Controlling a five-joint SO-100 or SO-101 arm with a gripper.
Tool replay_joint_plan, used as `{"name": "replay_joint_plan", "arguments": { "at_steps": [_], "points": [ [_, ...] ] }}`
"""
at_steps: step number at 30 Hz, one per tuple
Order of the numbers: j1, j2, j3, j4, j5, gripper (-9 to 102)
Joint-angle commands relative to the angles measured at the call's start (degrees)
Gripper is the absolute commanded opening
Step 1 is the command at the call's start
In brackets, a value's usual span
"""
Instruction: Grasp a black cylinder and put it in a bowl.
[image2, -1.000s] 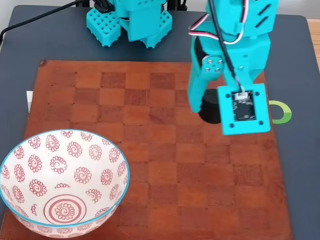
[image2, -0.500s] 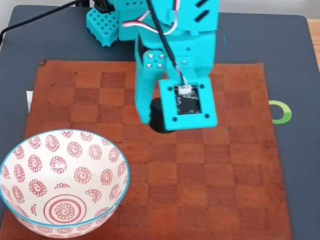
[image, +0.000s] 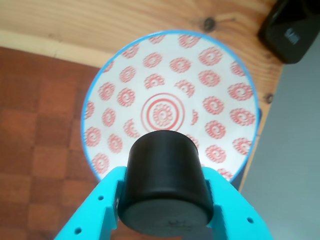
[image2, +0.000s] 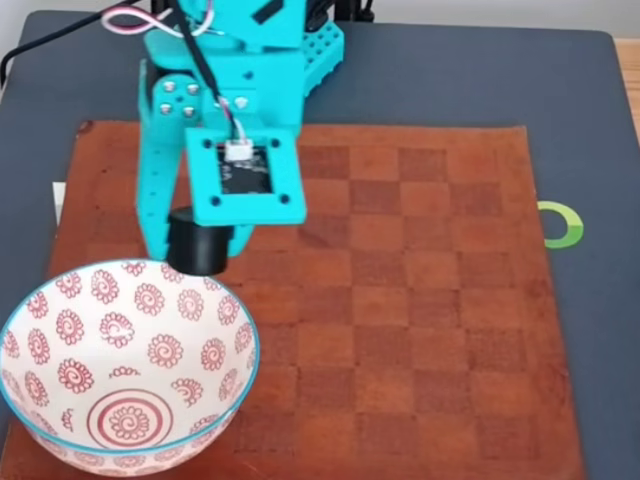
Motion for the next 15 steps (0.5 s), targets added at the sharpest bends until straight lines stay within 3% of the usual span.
{"name": "replay_joint_plan", "arguments": {
  "at_steps": [1, 12, 15],
  "points": [
    [1.0, 0.6, -1.5, -3.0, -0.9, 13],
    [1.7, -6.9, -2.3, -6.1, -0.4, 13],
    [1.7, -7.8, -2.3, -6.1, -0.4, 19]
  ]
}}
